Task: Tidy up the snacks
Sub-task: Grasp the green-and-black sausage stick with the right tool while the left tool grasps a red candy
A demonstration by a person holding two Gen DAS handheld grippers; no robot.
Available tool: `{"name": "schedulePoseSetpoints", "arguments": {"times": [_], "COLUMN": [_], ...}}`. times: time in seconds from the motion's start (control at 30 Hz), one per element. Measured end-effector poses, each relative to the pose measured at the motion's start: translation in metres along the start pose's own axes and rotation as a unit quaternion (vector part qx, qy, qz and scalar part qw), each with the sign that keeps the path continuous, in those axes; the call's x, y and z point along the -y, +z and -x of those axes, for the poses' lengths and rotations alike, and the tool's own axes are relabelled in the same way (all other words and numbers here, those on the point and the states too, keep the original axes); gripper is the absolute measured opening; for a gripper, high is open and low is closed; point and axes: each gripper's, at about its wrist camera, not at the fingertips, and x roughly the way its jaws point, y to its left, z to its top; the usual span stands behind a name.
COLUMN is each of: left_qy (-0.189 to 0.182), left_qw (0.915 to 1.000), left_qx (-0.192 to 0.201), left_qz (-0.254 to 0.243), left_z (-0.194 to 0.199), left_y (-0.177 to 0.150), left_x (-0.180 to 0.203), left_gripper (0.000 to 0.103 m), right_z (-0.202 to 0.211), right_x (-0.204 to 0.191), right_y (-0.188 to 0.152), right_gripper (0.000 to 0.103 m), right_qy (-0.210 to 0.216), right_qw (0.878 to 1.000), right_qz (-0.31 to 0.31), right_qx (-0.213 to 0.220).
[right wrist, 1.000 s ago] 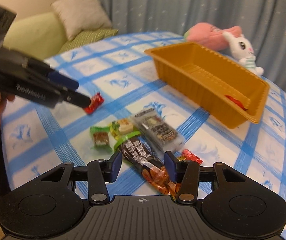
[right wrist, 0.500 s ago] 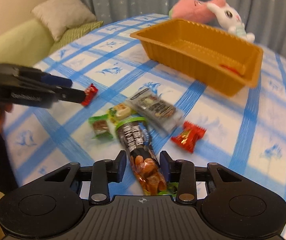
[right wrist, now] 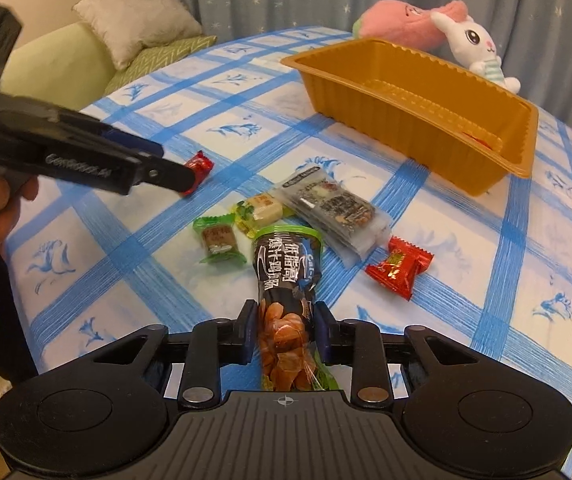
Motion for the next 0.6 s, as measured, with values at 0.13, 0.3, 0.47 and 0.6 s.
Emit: {"name": "schedulePoseSetpoints", "arguments": {"times": [0.13, 0.3, 0.47, 0.6], "left_qy": [0.010, 0.011, 0.022, 0.027], "left_qw": [0.9999, 0.9999, 0.9994, 0.9991], "left_qx": [-0.004, -0.004, -0.002, -0.005], "left_qz": [-0.004, -0.005, -0.026, -0.033], "left_z": [-0.005, -0.013, -0.020, -0.024], "left_y": [-0.001, -0.002, 0.000, 0.000], "left_x": [0.000, -0.001, 0.006, 0.009], "left_gripper": [0.050, 0.048, 0.032, 0.019], "right_z": [0.007, 0.021, 0.026, 0.028], "right_x": [-0.009, -0.010, 0.002, 0.006], "right_y": [-0.001, 0.004, 0.011, 0.013], "right_gripper": [0.029, 0.029, 0.029, 0.029], "right_qy": [-0.001, -0.022, -0.045, -0.059], "right_qw": [1.000, 0.997, 0.994, 0.992], "right_qz": [0.005, -0.015, -0.045, -0.051], "right_qx": [0.022, 0.069, 0.091, 0.095]}}
